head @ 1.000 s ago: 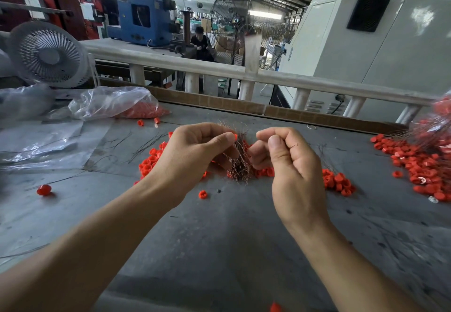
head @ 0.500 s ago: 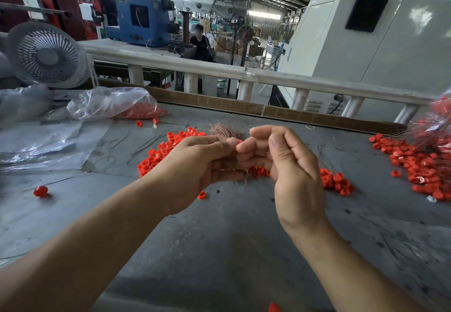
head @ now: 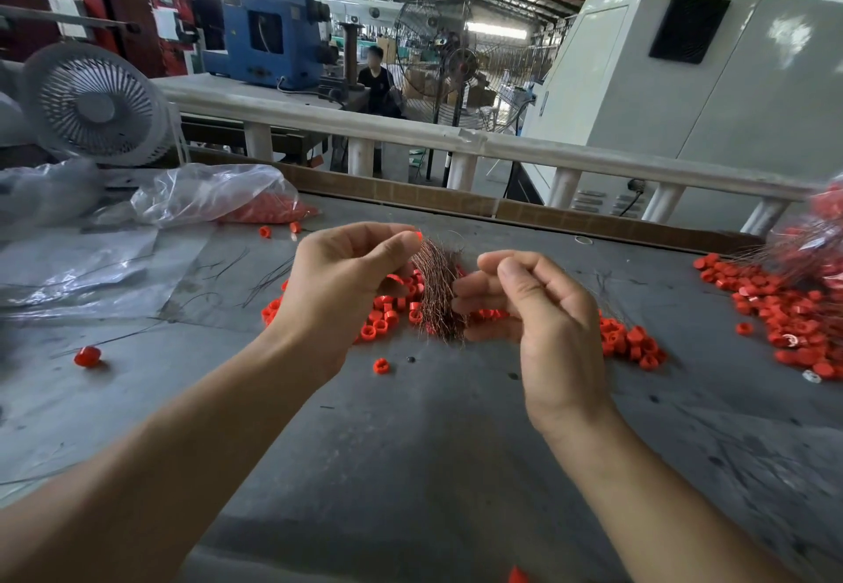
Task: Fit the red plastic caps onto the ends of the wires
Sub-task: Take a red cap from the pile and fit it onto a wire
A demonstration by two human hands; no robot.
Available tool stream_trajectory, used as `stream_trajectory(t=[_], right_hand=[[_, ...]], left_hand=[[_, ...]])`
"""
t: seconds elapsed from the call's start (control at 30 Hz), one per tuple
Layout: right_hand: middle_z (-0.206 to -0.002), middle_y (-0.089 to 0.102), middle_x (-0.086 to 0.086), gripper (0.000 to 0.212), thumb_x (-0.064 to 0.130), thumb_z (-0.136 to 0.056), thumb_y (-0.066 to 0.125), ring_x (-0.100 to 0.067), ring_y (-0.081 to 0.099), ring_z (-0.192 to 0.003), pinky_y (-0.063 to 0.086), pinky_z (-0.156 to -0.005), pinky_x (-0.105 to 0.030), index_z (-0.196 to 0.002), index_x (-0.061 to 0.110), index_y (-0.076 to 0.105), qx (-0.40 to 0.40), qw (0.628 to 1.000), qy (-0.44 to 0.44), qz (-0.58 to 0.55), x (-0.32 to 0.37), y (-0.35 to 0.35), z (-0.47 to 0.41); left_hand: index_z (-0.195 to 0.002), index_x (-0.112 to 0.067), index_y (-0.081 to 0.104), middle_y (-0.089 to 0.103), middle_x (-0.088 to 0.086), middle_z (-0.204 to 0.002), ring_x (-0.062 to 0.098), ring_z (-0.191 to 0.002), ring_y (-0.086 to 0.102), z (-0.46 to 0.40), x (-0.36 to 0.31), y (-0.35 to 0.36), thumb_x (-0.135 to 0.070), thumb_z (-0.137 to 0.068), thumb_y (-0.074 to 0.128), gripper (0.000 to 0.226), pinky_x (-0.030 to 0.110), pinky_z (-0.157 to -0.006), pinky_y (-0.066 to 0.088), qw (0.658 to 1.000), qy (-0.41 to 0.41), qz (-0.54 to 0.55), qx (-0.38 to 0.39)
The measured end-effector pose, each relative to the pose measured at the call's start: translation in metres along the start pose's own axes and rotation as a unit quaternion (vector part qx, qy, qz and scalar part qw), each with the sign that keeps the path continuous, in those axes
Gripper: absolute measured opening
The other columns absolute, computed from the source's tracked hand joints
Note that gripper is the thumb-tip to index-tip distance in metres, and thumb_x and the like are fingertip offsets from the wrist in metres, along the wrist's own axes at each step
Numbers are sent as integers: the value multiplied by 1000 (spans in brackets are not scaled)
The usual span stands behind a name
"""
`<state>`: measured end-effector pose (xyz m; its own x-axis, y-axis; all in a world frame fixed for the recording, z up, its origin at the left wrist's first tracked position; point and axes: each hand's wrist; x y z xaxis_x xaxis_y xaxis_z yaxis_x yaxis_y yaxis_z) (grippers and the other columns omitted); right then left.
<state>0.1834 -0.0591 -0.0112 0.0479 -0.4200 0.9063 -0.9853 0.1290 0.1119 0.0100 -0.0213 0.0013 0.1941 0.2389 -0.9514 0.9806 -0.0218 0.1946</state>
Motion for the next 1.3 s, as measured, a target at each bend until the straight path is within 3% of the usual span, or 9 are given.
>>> stream_trajectory(t=[0.13, 0.23, 0.33, 0.47, 0.57, 0.77, 0.9, 1.1, 1.3], right_hand=[[-85, 76, 2, 22, 19, -104, 56, -12, 71, -83, 53, -74, -25, -89, 19, 72, -121, 985, -32, 120, -2, -8, -6], [-78, 73, 8, 21, 22, -99, 62, -1, 65, -73, 49, -70, -17, -82, 21, 73, -126, 975, -26, 181, -2, -12, -8], [-74, 71, 12, 15, 25, -96, 65, -1, 63, -73, 50, -72, -24, -83, 22, 72, -113, 951, -27, 288, -3, -13, -8], [-93, 74, 18, 13, 18, -96, 65, 1, 67, -89, 50, -79, -16, -97, 28, 74, -36, 975, -33, 215, 2, -7, -5], [-101, 76, 13, 24, 18, -89, 58, -5, 69, -97, 52, -80, -26, -104, 28, 74, 18, 986, -17, 164, 2, 0, -3], [-99, 77, 10, 23, 8, -96, 62, -7, 71, -100, 55, -89, -29, -104, 27, 75, 24, 988, -21, 151, 3, -1, -3], [-95, 78, 8, 21, 6, -97, 66, -5, 72, -95, 55, -83, -18, -103, 24, 75, 26, 988, -17, 154, 5, -3, -4], [-87, 79, -2, 18, 3, -97, 66, -16, 76, -76, 51, -50, -23, -106, 17, 72, 34, 995, 36, 91, 9, -5, -4], [-79, 77, -1, 10, 12, -95, 71, -13, 72, -67, 57, -60, -26, -99, 22, 74, 16, 991, 0, 129, 7, -6, -2]], left_hand=[[-91, -16, 80, 76, 8, -82, 14, -70, 68, 2, 0, 0, -17, -89, 76, 4, 24, -67, 59, 998, 38, -51, 11], [-95, -23, 79, 78, 4, -85, 15, -74, 73, 5, 2, 2, -19, -90, 76, 7, 36, -78, 63, 993, 58, -102, 24], [-96, -28, 77, 78, 3, -86, 24, -81, 75, 9, 2, 4, -18, -91, 75, 11, 48, -83, 63, 986, 78, -140, 44], [-97, -29, 78, 78, -2, -87, 17, -83, 73, 16, 2, 11, -16, -91, 76, 15, 32, -79, 61, 973, 104, -174, 110], [-105, -19, 78, 78, -7, -94, 8, -90, 73, 18, 3, 14, -14, -91, 75, 15, 23, -83, 56, 958, 133, -209, 146], [-107, -15, 78, 77, -8, -91, 0, -81, 69, 17, 2, 13, -9, -90, 76, 18, 12, -73, 48, 956, 151, -205, 143], [-107, -12, 78, 74, -15, -82, -7, -64, 62, 18, 3, 12, -8, -91, 75, 17, 6, -62, 45, 956, 160, -195, 152], [-107, -14, 77, 78, -7, -92, 4, -84, 73, 18, 1, 12, -8, -91, 74, 18, 13, -73, 53, 954, 164, -196, 155], [-112, -21, 76, 76, -11, -96, 6, -89, 72, 17, 5, 8, -9, -93, 71, 23, 17, -75, 55, 951, 182, -197, 152]])
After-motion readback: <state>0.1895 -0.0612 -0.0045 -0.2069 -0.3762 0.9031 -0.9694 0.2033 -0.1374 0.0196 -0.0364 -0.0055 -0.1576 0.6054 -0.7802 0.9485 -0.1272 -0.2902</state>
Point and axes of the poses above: each hand's wrist, its own z-axis away from the middle knuckle, its own y-axis out of the palm, x = y × z
